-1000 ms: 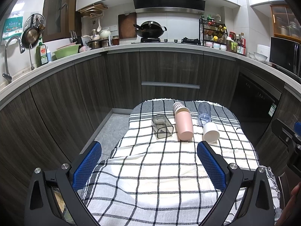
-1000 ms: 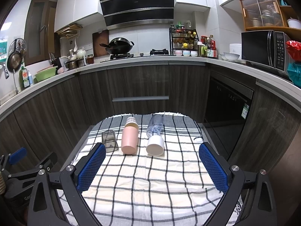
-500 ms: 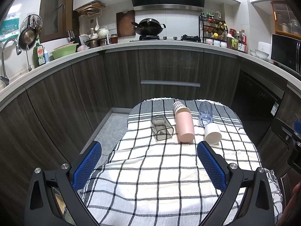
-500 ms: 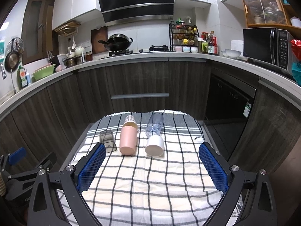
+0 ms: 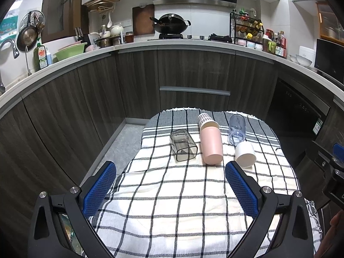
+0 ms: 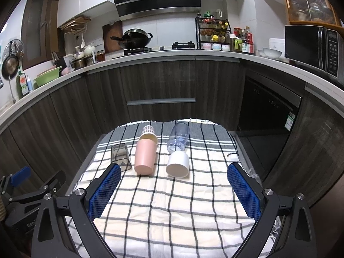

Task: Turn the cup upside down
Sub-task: 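Move the right gripper to the clear plastic cup and close on it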

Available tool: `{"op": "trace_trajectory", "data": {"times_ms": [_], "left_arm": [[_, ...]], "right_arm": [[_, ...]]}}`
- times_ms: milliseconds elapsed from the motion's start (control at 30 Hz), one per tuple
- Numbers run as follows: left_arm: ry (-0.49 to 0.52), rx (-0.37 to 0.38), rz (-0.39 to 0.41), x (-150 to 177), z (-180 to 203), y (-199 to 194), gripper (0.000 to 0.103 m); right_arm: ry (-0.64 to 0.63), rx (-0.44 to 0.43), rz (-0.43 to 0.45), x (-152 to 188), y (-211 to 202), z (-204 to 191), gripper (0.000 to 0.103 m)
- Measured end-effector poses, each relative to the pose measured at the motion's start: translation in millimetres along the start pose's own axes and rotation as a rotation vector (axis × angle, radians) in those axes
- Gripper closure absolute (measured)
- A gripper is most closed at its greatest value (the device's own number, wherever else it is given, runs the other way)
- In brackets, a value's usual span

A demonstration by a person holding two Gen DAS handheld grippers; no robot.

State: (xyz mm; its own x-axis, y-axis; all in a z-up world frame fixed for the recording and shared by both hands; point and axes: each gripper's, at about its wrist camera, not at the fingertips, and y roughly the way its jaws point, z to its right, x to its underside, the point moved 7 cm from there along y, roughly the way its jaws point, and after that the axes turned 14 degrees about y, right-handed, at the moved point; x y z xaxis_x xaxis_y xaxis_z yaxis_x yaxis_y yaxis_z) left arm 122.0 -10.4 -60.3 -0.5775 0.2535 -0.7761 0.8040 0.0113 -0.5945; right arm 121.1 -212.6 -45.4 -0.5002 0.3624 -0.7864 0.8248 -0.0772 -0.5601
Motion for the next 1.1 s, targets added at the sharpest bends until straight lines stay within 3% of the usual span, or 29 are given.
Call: {"op": "trace_trajectory", "data": {"times_ms": [533,1100], "left_arm": [[0.011,-0.008,-0.042,-28,3,60,0.000],[-0.015,-0.021,-0.070,-57,3,148,0.000]], "right_arm": [[0.005,0.010,-0.047,-21,67,-4,0.003],[0.006,0.076,-0.141,-44,187,-5,0.004]]}}
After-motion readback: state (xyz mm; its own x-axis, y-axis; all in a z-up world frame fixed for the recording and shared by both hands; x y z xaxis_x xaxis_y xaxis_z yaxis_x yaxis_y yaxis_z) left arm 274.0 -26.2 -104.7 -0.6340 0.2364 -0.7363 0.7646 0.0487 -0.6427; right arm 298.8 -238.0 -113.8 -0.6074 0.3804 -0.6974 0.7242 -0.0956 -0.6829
